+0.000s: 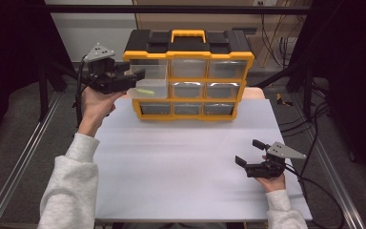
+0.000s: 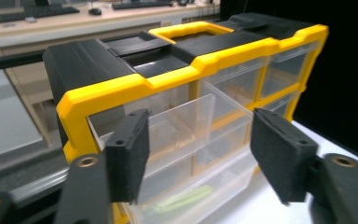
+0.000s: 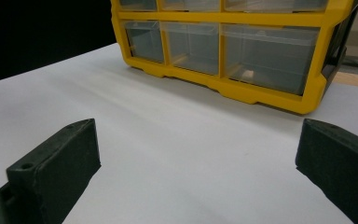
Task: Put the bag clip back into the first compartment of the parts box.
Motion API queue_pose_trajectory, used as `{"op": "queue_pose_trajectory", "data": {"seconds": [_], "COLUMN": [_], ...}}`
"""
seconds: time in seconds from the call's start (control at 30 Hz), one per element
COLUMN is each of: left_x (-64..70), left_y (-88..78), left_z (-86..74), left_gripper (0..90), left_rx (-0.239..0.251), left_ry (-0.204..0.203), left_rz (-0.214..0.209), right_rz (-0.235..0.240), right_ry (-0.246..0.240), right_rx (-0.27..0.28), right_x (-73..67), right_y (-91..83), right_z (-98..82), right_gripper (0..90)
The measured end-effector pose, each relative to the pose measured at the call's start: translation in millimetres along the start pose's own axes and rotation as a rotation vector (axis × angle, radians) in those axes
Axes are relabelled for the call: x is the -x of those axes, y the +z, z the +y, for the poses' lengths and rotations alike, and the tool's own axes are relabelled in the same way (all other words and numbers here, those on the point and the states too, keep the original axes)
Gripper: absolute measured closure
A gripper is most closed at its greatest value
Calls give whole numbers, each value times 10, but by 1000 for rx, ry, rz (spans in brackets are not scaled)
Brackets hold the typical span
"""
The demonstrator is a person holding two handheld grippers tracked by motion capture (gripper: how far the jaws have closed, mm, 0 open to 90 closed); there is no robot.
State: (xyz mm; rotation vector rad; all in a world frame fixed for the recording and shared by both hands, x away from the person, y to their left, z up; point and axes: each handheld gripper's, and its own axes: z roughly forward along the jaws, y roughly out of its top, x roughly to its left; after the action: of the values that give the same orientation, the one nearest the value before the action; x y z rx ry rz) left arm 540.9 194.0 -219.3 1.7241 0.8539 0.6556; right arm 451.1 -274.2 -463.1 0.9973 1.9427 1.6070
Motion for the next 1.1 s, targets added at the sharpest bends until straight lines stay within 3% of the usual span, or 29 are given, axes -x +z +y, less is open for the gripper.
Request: {"op": "queue_pose_trajectory", "data": {"seconds": [0.27, 0.33, 0.5, 0.67, 0.87, 1.1], "left_x": [39, 54, 40, -5, 4, -1], "left_y": [-222, -279, -387, -464, -469, -415], "left_z": [-253, -350, -572, -840, -1146, -1561], "left_gripper": [201, 167, 64, 41, 27, 29], "left_rx": [71, 75, 69, 61, 49, 34], "left_ry": [46, 22, 22, -28, -34, -73], "left_rz": [-22, -49, -54, -60, -80, -100], "right_rz": [-2, -1, -2, -4, -6, -7], "right_ry": [0, 5, 3, 2, 3, 4], "right_rx": [0, 1, 0, -4, -5, -6], "right_x": [2, 2, 2, 2, 3, 1], "right_y": [-5, -9, -3, 1, 0, 2], "right_z": [3, 6, 3, 1, 1, -1], "right_gripper": [2, 2, 2, 2, 2, 2]}}
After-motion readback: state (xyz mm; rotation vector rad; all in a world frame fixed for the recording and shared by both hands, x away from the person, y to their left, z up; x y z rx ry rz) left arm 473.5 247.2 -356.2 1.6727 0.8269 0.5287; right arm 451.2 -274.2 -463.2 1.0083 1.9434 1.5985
